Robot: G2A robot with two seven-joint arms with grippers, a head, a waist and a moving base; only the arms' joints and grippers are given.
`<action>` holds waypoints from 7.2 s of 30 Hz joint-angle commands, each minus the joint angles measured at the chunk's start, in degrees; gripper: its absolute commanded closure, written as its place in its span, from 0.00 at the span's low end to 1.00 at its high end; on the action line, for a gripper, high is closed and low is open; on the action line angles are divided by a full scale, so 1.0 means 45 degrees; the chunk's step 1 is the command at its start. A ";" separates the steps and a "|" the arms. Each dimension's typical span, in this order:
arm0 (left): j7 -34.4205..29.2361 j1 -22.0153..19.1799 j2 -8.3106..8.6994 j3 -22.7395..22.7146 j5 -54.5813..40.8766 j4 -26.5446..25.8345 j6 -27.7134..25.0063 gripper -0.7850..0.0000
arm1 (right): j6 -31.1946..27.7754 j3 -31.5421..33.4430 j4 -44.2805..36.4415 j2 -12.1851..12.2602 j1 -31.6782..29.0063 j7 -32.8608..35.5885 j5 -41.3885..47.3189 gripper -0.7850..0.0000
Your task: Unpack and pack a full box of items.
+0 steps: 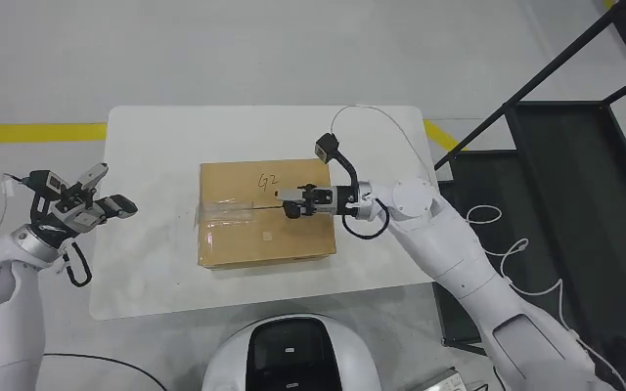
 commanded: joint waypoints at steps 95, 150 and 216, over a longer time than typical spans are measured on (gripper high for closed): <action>0.2477 0.0032 -0.0407 0.4511 0.1154 0.2364 -0.2839 0.00 | -0.1596 0.5667 -0.1484 0.0558 -0.4058 0.0891 0.0485 0.00; 0.4143 -0.0714 -0.0734 0.6970 -0.0957 -0.1914 0.0844 1.00 | -0.2473 0.6696 -0.1147 0.0926 -0.5330 0.0837 0.1370 0.00; 0.6177 -0.2914 -0.2625 1.1778 -0.0233 0.0138 -0.1312 0.00 | -0.3428 0.8894 -0.1352 0.1236 -0.7883 0.0611 0.2667 0.00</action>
